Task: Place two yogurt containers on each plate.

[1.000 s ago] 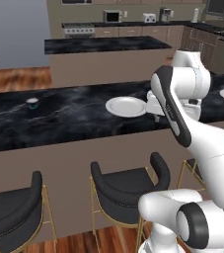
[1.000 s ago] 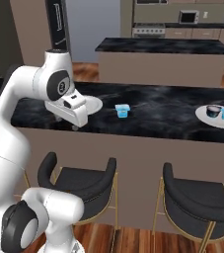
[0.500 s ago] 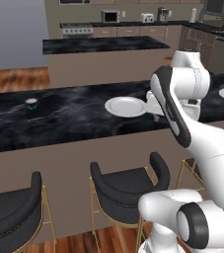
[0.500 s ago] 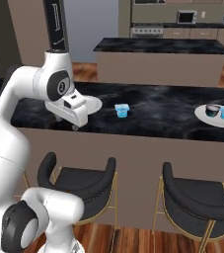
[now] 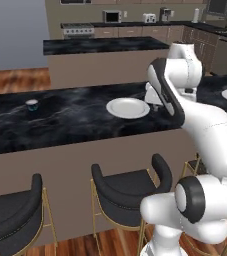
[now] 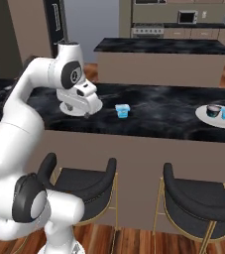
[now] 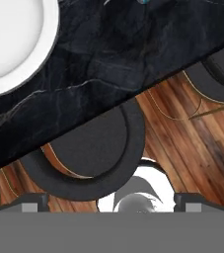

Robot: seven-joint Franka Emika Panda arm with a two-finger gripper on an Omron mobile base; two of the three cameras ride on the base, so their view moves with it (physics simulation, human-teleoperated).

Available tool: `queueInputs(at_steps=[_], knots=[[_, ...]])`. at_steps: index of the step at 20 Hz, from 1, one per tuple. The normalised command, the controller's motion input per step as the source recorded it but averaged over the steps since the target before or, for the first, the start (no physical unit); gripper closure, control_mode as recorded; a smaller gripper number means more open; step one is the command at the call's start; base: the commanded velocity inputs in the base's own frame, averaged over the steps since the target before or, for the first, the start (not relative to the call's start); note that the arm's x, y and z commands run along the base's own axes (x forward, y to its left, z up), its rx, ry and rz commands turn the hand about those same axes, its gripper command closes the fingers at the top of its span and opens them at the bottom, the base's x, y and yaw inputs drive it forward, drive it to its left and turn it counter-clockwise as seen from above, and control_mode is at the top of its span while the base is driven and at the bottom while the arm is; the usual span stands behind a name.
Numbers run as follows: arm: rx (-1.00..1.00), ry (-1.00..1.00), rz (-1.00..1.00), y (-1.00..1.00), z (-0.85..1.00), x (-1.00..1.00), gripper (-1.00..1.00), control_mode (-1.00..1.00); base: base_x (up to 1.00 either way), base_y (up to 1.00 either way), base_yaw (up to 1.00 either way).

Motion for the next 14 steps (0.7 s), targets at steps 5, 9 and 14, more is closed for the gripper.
queueInputs(at_steps=[5, 9, 14], knots=[[0.00, 0.05, 0.06, -0.29, 0.38, 0.41, -1.00, -1.00, 0.00, 0.00, 0.00], [0.00, 0.04, 0.34, -0.31, -0.03, 0.15, -1.00, -1.00, 0.00, 0.00, 0.00], [-0.01, 0.13, 0.45, -0.35, -0.15, 0.22, -1.00, -1.00, 0.00, 0.00, 0.00]])
